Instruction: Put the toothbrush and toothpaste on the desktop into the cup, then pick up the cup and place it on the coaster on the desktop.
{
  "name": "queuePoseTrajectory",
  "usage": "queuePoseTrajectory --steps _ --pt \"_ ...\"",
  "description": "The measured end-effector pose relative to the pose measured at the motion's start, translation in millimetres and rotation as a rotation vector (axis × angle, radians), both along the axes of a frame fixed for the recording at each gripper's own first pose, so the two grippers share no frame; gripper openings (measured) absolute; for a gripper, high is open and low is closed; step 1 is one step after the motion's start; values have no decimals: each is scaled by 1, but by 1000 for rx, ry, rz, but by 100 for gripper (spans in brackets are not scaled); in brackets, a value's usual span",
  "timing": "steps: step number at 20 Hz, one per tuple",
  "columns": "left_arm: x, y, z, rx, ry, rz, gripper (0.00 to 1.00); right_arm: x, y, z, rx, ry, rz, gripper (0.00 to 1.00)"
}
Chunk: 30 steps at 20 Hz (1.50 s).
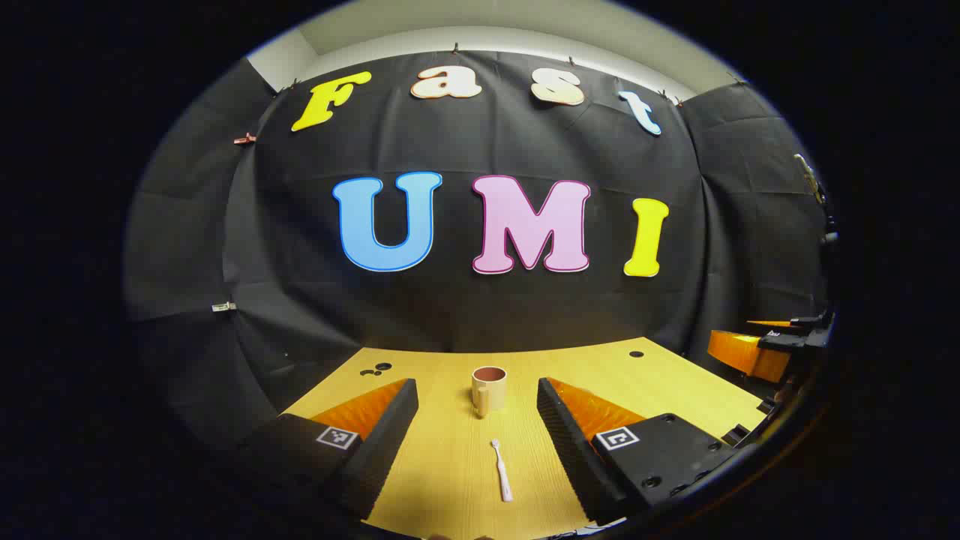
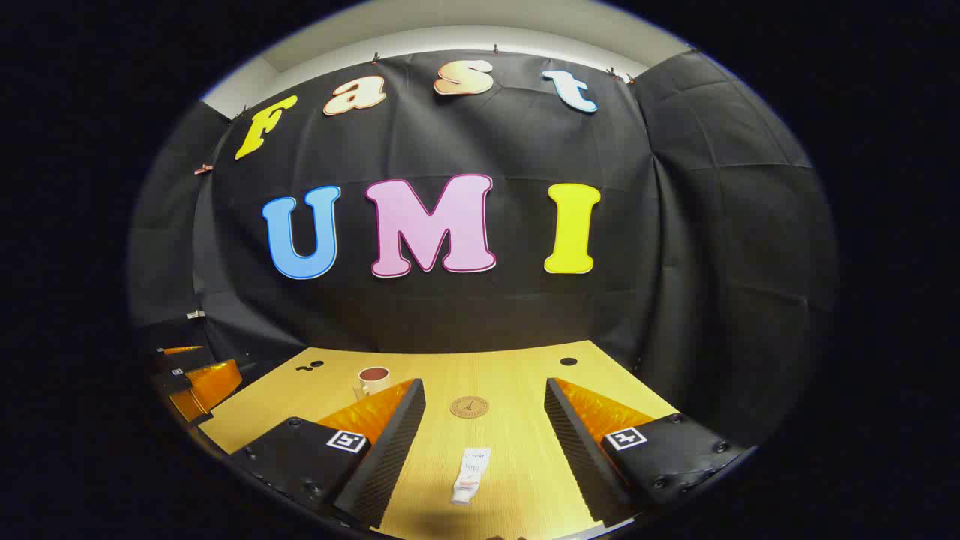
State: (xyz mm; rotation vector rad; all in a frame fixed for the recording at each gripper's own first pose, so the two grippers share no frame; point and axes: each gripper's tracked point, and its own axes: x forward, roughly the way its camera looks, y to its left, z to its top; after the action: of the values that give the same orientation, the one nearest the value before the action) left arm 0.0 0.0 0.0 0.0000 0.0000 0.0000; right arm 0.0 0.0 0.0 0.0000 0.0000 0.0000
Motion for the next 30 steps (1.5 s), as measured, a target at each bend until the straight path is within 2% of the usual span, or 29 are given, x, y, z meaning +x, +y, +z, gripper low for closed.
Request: queuePoseTrajectory --steps 19,24,30 --pt "34 11 -11 6 36 13 99 39 5 -27 4 94 31 98" --pt "38 22 -17 4 57 48 99 60 12 -50 -1 174 44 98" --pt "41 41 -33 -14 105 133 99 90 20 -100 -14 351 64 98"
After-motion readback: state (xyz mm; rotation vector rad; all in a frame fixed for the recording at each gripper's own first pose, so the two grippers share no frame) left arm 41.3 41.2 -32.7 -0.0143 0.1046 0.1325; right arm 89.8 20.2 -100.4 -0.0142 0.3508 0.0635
